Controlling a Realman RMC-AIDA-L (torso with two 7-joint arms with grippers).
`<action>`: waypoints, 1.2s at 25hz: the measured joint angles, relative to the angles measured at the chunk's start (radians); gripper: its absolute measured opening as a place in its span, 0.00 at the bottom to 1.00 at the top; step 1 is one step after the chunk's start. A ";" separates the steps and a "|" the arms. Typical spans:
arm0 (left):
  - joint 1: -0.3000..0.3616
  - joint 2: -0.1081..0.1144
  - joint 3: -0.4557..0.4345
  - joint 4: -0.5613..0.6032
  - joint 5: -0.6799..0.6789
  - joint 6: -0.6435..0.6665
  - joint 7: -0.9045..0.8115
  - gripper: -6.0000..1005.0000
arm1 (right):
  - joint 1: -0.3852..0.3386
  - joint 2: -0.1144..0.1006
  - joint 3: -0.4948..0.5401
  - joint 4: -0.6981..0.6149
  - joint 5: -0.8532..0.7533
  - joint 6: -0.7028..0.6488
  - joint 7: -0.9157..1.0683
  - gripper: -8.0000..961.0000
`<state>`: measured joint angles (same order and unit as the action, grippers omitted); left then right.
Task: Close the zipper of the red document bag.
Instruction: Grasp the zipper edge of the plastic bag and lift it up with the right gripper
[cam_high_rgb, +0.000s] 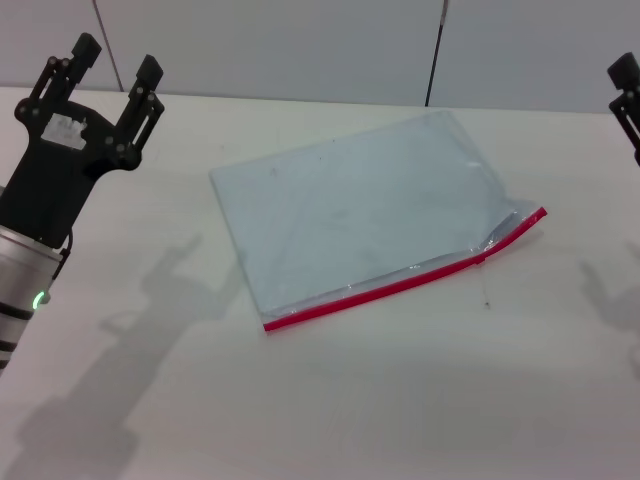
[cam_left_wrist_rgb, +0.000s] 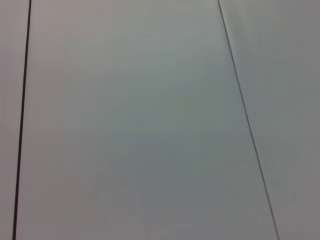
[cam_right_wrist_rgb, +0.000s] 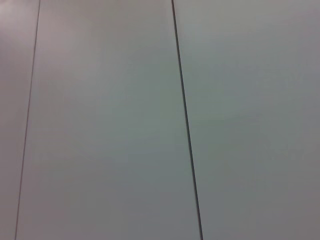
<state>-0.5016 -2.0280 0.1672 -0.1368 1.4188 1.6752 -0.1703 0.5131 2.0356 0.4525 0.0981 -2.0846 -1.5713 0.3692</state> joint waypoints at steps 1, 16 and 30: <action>0.000 0.000 0.000 0.000 0.000 0.000 0.000 0.66 | 0.001 0.000 0.000 0.000 0.000 0.003 0.000 0.77; 0.003 0.001 0.000 0.003 0.000 0.000 0.000 0.66 | 0.083 -0.007 -0.032 -0.093 -0.035 0.200 0.285 0.77; 0.003 0.002 0.000 0.003 0.000 0.000 0.000 0.66 | 0.204 -0.012 -0.116 -0.343 -0.359 0.489 0.860 0.76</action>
<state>-0.4985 -2.0257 0.1672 -0.1334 1.4187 1.6751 -0.1702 0.7167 2.0232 0.3366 -0.2450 -2.4440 -1.0819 1.2293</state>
